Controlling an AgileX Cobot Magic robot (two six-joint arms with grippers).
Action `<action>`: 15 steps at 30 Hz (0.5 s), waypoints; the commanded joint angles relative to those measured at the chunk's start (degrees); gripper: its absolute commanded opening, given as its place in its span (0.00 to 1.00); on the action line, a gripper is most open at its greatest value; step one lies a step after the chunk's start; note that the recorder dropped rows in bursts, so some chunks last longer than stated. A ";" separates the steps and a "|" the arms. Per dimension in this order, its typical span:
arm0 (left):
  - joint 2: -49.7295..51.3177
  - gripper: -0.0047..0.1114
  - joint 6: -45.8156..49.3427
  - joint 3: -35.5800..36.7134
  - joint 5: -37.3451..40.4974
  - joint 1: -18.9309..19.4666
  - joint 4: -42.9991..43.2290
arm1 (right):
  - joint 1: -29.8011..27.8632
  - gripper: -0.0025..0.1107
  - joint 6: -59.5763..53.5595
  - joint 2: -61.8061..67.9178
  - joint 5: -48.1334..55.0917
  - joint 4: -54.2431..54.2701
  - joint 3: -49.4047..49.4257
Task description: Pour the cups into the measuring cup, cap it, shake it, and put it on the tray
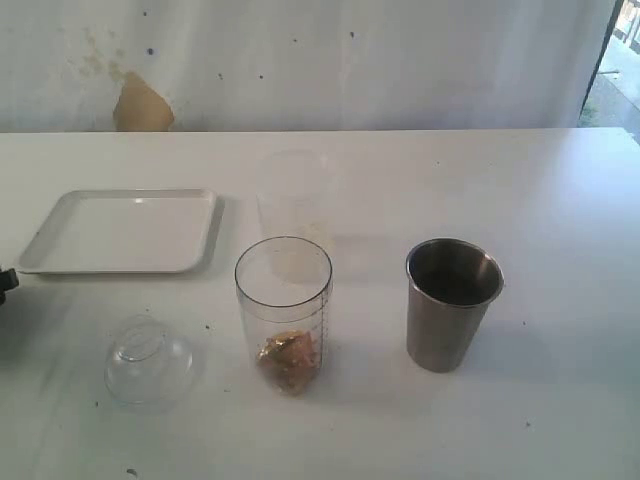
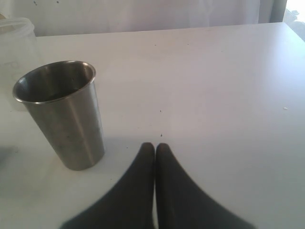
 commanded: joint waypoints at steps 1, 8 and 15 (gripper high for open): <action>-0.15 0.30 1.16 -0.29 -1.20 0.02 1.47 | -0.40 0.02 -0.21 -0.27 0.02 0.02 0.31; -0.15 0.90 1.08 -0.29 -1.07 0.02 1.47 | -0.40 0.02 -0.21 -0.27 0.02 0.02 0.31; -0.15 0.94 2.59 -0.29 -1.07 0.02 1.47 | -0.40 0.02 -0.21 -0.27 0.02 0.02 0.31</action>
